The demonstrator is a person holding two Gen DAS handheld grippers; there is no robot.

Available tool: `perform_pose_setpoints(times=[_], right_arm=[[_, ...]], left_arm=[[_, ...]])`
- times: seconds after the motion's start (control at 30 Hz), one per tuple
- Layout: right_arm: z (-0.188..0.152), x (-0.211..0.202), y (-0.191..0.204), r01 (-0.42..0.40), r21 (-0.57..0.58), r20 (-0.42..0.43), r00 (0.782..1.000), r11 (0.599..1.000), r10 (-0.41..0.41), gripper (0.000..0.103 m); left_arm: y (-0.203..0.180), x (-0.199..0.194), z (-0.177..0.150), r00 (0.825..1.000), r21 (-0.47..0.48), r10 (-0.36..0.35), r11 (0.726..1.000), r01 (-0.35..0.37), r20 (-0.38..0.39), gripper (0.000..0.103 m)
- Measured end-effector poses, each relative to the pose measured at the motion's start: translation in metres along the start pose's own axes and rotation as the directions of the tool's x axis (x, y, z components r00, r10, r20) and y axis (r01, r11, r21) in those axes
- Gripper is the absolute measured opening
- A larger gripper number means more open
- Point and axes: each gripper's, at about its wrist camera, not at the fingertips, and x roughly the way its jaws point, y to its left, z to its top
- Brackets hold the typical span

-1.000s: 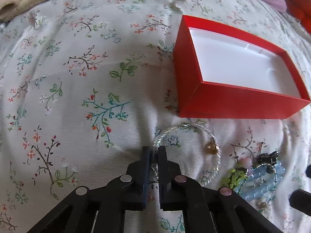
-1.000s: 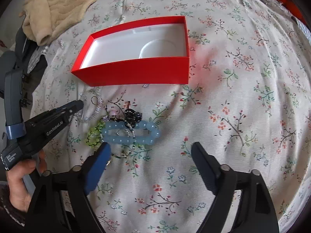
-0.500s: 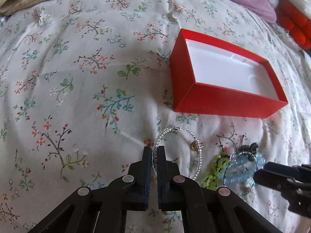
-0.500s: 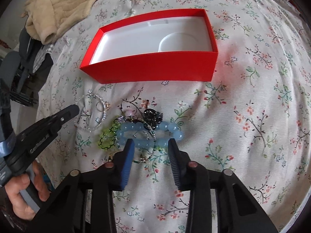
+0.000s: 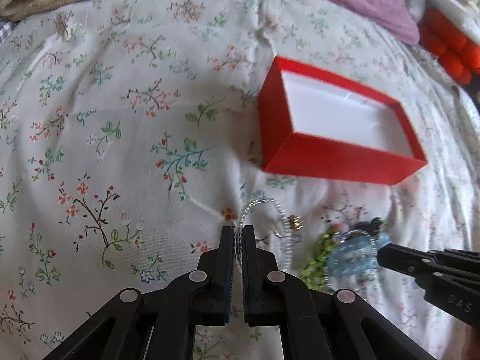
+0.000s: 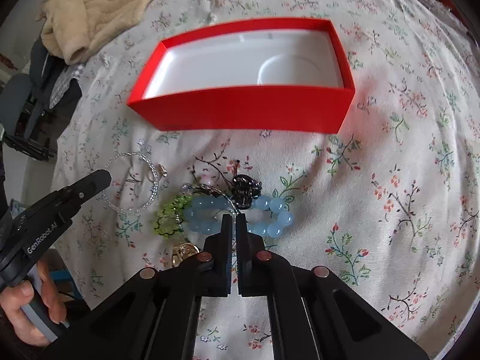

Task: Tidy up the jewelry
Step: 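Grasp the silver beaded bracelet with the left tool while the right tool grasps the thin dark beaded bracelet, then lift both held bracelets and carry them over the red box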

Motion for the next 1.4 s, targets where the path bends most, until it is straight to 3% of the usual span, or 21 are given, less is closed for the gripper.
perform_pose_setpoints(times=[0.3, 0.37, 0.43, 0.5, 0.67, 0.7, 0.73, 0.8, 0.87, 1.4], right_arm=[[0.001, -0.013, -0.004, 0.003, 0.031, 0.023, 1.0, 1.0, -0.004, 0.005], [0.002, -0.011, -0.006, 0.007, 0.043, 0.012, 1.0, 0.999, -0.007, 0.017], [0.003, -0.008, -0.006, 0.002, 0.045, 0.006, 1.0, 0.999, -0.003, 0.038], [0.003, -0.005, -0.003, 0.004, 0.039, 0.004, 1.0, 0.999, -0.004, 0.041], [0.005, 0.014, 0.005, 0.032, 0.022, -0.032, 0.999, 0.999, -0.031, 0.04], [0.004, 0.017, 0.006, 0.044, 0.017, -0.03, 0.999, 0.999, -0.044, 0.036], [0.004, 0.019, 0.007, 0.063, 0.006, -0.024, 0.998, 0.998, -0.063, 0.024], [0.005, 0.022, 0.007, 0.052, 0.008, -0.035, 0.998, 0.999, -0.052, 0.01], [0.005, 0.022, 0.006, 0.049, 0.009, -0.033, 0.998, 0.999, -0.048, 0.006], [0.015, -0.052, 0.01, -0.072, 0.019, 0.137, 0.988, 0.997, 0.069, 0.003]], left_arm=[[-0.008, -0.022, -0.005, 0.999, 0.015, -0.022, 1.0, 0.022, 0.029, 0.0], [-0.009, -0.022, -0.007, 0.999, 0.019, -0.021, 1.0, 0.02, 0.026, 0.0], [-0.009, -0.021, -0.009, 1.0, 0.021, -0.017, 1.0, 0.016, 0.022, 0.0], [-0.008, -0.019, -0.01, 1.0, 0.016, -0.013, 1.0, 0.013, 0.016, 0.0], [-0.008, -0.016, -0.012, 1.0, 0.014, -0.012, 1.0, 0.012, 0.008, 0.0], [-0.008, -0.016, -0.013, 1.0, 0.016, -0.012, 1.0, 0.012, 0.006, 0.0], [-0.009, -0.015, -0.013, 1.0, 0.018, -0.012, 1.0, 0.011, 0.004, 0.0], [-0.01, -0.014, -0.013, 1.0, 0.019, -0.011, 1.0, 0.011, 0.001, 0.0], [-0.011, -0.015, -0.012, 1.0, 0.021, -0.015, 1.0, 0.015, 0.003, 0.0], [-0.032, -0.053, 0.011, 0.994, 0.06, -0.036, 0.998, 0.03, 0.099, 0.0]])
